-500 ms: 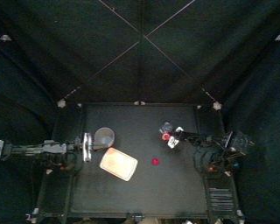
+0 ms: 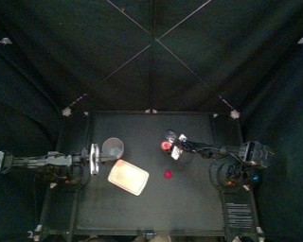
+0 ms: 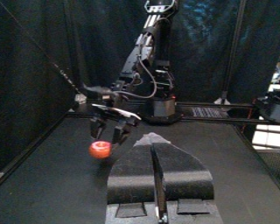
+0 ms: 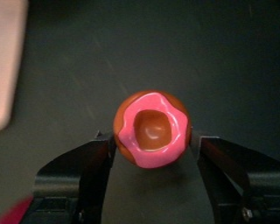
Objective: Pick the donut then place it in the grey bowl
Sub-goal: Place donut in the grey bowl
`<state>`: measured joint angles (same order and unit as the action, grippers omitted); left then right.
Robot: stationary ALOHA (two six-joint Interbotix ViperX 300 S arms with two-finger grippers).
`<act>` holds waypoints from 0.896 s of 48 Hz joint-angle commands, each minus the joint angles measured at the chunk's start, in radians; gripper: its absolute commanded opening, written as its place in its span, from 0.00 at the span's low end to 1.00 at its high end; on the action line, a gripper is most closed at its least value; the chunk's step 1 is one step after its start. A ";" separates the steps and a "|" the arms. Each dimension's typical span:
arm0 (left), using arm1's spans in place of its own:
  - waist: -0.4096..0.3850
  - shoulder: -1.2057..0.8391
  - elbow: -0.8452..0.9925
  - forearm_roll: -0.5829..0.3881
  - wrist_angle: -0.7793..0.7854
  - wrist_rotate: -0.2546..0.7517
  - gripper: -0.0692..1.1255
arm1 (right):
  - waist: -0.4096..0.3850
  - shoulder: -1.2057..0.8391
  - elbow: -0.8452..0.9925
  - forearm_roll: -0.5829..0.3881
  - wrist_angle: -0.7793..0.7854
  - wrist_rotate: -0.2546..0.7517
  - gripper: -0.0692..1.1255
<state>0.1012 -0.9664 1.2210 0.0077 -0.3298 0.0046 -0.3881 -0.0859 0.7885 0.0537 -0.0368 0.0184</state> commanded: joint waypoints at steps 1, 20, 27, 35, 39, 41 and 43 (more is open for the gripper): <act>0.003 0.005 -0.012 0.000 -0.009 0.002 0.07 | 0.069 0.017 -0.140 -0.002 -0.083 -0.002 0.67; 0.003 0.002 -0.012 0.003 -0.009 0.002 0.07 | 0.146 0.383 -0.584 0.002 -0.272 0.000 0.67; 0.003 0.002 -0.009 0.000 -0.009 0.000 0.07 | 0.163 0.508 -0.769 -0.005 -0.224 -0.002 0.67; 0.003 0.000 -0.006 0.000 -0.009 -0.002 0.07 | 0.163 0.574 -0.900 0.002 -0.086 0.000 0.67; 0.003 0.002 -0.005 0.000 -0.009 0.000 0.07 | 0.167 0.597 -0.953 0.000 -0.032 0.000 0.68; 0.003 0.000 -0.005 0.000 -0.009 0.000 0.07 | 0.167 0.611 -0.971 0.000 -0.011 0.000 0.68; 0.003 0.000 -0.005 0.000 -0.011 -0.002 0.07 | 0.167 0.620 -0.985 0.002 0.005 0.000 0.69</act>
<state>0.1028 -0.9679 1.2303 0.0077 -0.3298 0.0046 -0.2209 0.5461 -0.1427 0.0522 -0.0598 0.0199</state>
